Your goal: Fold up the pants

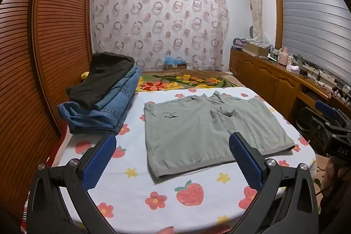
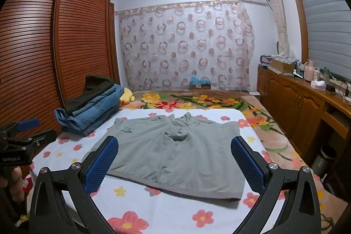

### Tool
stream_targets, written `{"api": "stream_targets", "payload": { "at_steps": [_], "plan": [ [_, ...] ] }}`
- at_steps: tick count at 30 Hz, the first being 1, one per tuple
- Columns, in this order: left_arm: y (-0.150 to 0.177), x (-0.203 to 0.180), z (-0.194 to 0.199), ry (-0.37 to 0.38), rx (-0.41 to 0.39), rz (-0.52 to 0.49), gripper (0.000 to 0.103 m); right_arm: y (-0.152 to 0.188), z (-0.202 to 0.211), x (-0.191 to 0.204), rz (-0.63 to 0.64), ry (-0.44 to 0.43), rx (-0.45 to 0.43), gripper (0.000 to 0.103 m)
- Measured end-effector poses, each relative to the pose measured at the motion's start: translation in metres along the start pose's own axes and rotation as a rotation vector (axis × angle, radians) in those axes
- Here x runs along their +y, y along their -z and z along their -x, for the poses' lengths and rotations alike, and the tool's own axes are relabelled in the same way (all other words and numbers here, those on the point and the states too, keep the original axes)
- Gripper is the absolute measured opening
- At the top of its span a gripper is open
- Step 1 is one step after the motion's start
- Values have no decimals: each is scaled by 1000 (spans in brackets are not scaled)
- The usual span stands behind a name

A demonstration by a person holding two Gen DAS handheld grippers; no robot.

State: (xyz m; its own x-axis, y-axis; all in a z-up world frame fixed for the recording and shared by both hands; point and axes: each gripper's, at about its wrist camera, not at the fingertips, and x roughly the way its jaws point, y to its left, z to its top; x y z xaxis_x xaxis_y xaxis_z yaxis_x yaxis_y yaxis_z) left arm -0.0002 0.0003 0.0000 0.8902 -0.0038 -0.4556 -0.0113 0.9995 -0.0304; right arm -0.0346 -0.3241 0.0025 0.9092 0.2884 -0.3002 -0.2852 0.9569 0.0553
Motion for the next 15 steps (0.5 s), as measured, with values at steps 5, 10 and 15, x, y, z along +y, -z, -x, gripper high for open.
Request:
{"api": "stream_targets", "payload": {
  "at_steps": [5,10,15],
  "plan": [
    [0,0,0,-7,-1,-12,103,0,1,0,-2,0,-5,102],
    [0,1,1,-5,-10,-5,103,0,5,0,0,0,-10,102],
    [-1,2,1,-8,-12,-10,103,0,3,0,-5,-2,-10,102]
  ]
}}
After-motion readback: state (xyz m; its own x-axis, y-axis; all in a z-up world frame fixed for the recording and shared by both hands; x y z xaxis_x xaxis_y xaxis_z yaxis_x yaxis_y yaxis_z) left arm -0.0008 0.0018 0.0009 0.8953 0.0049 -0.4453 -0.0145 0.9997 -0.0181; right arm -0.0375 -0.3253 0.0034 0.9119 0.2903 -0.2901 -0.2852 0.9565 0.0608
